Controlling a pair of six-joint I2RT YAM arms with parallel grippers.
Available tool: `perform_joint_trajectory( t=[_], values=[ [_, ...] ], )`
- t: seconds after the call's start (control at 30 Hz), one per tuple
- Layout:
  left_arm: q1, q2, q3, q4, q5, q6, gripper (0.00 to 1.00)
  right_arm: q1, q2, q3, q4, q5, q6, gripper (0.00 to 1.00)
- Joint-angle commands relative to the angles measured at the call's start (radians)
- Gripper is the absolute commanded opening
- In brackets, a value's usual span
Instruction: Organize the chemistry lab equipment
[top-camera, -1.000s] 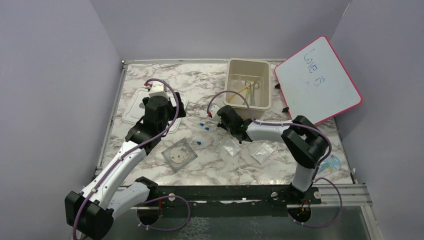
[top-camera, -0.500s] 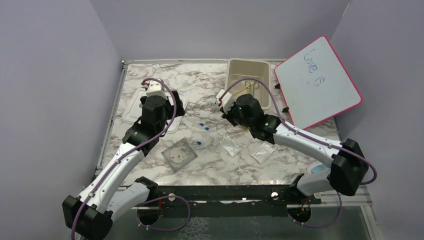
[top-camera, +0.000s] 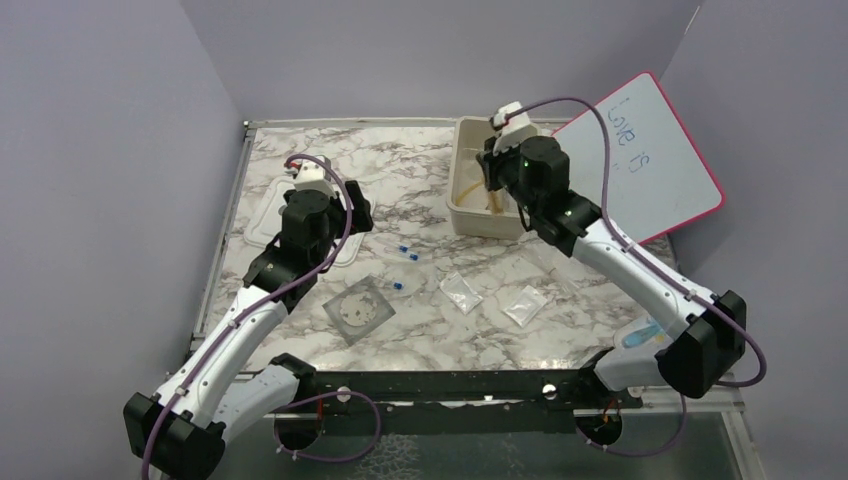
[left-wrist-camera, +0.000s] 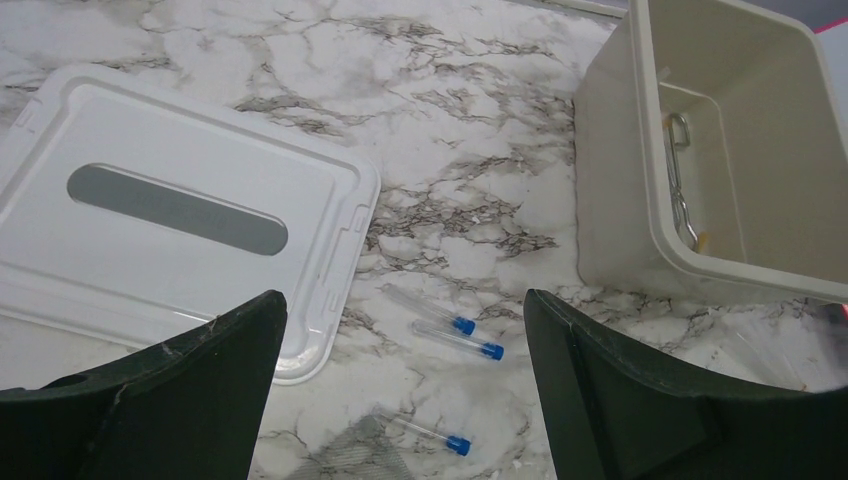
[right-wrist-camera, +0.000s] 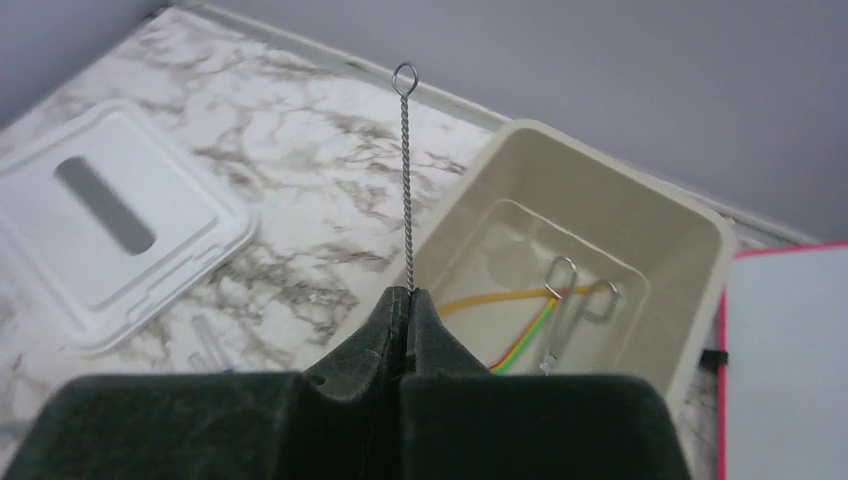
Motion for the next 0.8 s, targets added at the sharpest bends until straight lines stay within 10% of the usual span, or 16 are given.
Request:
perform_joint_trajectory(
  t=[0.0, 0.77],
  values=[
    [0.005, 0.003, 0.014, 0.035, 0.059, 0.019, 0.91, -0.147, 0.061, 0.032, -0.004, 0.095, 0.208, 0.01],
    [0.005, 0.051, -0.01, 0.046, 0.087, 0.044, 0.91, -0.299, 0.589, 0.276, -0.132, 0.288, 0.222, 0.08]
  ],
)
